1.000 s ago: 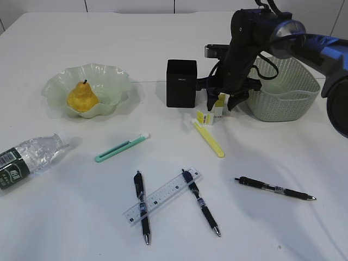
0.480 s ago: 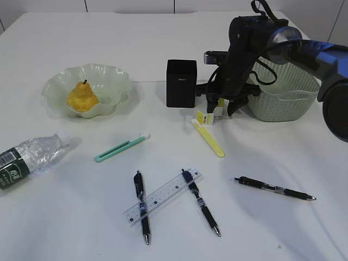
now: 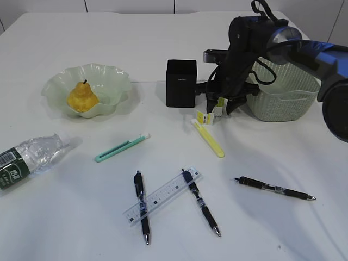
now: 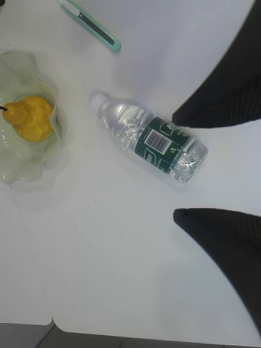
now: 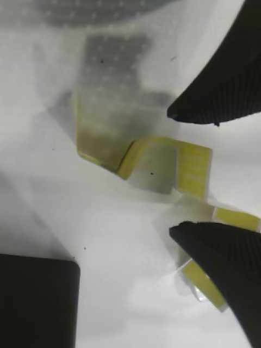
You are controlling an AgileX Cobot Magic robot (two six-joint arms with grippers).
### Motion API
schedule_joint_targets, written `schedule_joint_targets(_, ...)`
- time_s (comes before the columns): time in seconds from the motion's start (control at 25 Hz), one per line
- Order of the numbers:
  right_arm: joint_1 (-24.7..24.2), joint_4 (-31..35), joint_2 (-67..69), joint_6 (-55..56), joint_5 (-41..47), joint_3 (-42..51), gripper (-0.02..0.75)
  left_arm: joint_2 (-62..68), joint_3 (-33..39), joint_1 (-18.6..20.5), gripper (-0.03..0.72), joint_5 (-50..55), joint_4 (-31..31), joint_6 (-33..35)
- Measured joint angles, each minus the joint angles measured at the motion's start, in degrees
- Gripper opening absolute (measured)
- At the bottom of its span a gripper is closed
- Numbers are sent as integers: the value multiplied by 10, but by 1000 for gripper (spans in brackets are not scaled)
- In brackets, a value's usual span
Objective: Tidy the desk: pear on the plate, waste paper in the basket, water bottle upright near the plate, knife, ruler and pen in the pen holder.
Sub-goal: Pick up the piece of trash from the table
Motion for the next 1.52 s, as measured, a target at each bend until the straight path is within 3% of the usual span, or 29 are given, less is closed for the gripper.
schedule_joint_targets(0.28,0,4,0,0,-3,0,230,0,0,0,341,0,0,0)
schedule_joint_targets(0.76,0,5,0,0,2,0,26,0,0,0,341,0,0,0)
schedule_joint_targets(1.52,0,-2,0,0,22,0,-2,0,0,0,341,-2,0,0)
